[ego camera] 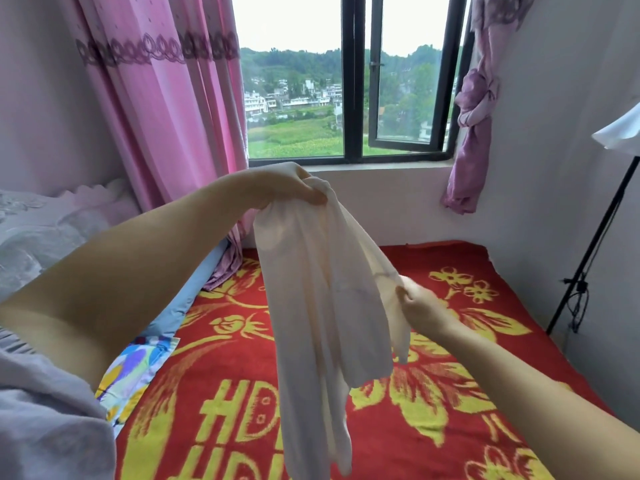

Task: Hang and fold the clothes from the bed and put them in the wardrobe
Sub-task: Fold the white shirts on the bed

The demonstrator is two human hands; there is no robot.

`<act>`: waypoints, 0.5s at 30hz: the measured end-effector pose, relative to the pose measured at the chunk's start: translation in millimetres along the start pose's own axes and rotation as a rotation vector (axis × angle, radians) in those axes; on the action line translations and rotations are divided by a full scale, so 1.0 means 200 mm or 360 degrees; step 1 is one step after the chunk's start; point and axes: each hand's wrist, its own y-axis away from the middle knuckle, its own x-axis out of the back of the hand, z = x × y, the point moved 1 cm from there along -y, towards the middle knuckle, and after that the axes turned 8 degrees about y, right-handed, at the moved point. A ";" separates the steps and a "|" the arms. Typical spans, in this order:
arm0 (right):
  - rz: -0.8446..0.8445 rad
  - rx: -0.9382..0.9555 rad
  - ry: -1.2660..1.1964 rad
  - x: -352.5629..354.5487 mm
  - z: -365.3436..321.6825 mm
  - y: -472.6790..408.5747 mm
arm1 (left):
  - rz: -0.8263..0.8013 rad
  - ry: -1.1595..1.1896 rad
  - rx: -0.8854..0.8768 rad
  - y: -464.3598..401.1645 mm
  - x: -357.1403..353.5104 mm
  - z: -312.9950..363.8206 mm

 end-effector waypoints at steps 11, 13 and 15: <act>0.0327 0.0839 0.0583 -0.16 -0.13 0.24 | 0.0131 0.0278 -0.0022 -0.05 -0.22 0.12; 0.0308 0.0691 0.0535 -0.20 -0.16 0.21 | 0.0065 0.0286 -0.0034 -0.05 -0.26 0.14; 0.0297 0.0450 0.0448 -0.21 -0.19 0.16 | -0.0004 0.0265 -0.0063 -0.03 -0.28 0.15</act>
